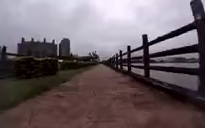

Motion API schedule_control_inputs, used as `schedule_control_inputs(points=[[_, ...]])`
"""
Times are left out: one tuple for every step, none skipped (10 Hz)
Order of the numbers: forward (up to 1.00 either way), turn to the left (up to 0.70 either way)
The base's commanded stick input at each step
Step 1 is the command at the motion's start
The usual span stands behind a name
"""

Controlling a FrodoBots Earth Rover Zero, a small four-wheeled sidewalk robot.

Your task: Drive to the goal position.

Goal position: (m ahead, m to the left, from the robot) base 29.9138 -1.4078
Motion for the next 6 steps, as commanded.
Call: schedule_control_inputs(points=[[1.0,0.0],[1.0,0.0],[1.0,0.0],[1.0,0.0],[1.0,0.0],[1.0,0.0]])
